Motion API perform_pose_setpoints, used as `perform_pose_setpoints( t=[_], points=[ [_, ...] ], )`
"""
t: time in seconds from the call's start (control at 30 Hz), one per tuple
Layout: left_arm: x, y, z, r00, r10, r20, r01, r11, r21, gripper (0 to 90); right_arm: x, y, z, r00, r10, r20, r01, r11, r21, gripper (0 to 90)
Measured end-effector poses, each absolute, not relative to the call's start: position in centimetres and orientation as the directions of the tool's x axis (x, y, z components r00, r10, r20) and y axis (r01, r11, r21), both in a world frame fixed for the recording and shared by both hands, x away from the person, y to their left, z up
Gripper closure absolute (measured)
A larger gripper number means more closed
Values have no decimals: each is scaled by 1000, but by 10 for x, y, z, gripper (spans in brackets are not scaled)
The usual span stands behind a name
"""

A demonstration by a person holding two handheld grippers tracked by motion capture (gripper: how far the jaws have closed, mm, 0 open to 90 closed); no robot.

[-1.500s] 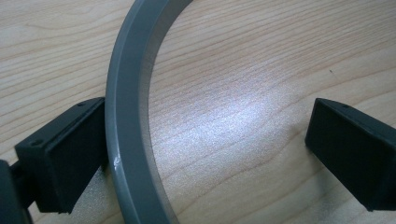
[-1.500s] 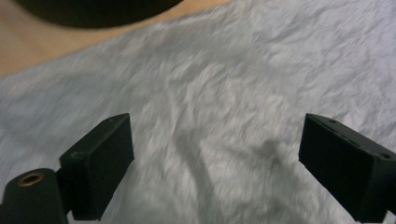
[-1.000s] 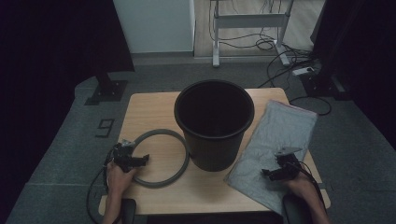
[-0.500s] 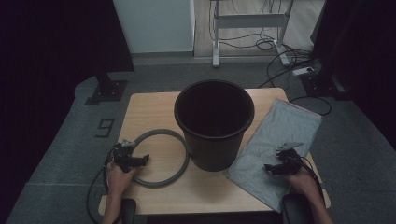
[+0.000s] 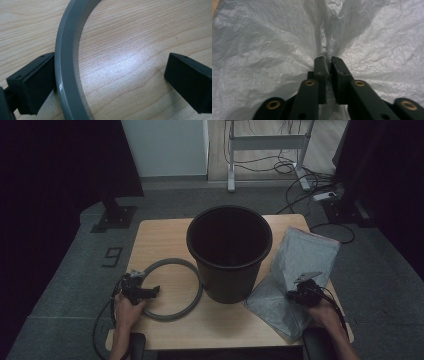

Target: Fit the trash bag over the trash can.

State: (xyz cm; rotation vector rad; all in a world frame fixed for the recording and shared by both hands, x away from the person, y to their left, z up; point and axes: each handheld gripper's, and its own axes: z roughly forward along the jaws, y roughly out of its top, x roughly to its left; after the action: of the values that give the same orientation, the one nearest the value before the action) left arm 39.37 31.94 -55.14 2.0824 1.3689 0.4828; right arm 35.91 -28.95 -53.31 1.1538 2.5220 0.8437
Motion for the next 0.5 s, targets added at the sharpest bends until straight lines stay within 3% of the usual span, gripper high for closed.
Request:
perform_pose_setpoints(
  t=[0.5],
  points=[
    [394, 319, -551, 406, 914, -22, 699, -294, 652, 0, 365, -287, -517, -637, 770, 21, 638, 513, 574, 876]
  ],
)
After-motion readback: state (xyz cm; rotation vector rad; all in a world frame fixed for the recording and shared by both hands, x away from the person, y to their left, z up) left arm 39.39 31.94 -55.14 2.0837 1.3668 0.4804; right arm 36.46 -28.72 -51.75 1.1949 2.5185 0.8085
